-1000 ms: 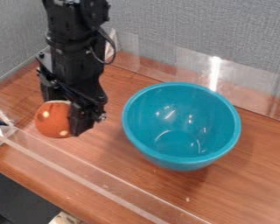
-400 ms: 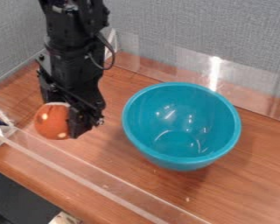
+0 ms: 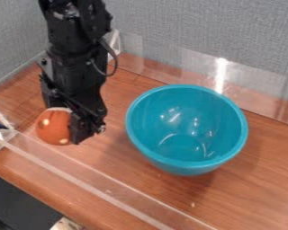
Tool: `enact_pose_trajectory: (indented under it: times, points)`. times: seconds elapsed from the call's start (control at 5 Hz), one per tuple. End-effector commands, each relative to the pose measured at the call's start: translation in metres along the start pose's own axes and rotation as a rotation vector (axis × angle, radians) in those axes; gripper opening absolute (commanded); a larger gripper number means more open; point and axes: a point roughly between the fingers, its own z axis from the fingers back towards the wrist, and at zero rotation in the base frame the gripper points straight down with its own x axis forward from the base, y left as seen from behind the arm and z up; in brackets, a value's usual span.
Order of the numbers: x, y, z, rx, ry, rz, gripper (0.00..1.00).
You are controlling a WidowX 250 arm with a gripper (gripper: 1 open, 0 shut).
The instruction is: Remove the mushroom from inside the blue bowl and put it on the table
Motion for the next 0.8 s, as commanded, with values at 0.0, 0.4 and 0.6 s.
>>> enact_pose_trajectory:
  times: [0.0, 0.4, 0.6]
  points:
    - [0.0, 0.006, 0.004, 0.021, -0.035, -0.008, 0.0]
    - [-0.003, 0.025, -0.002, 0.017, -0.048, 0.03, 1.0]
    - [0.005, 0.016, -0.01, 0.0, -0.052, 0.008, 1.0]
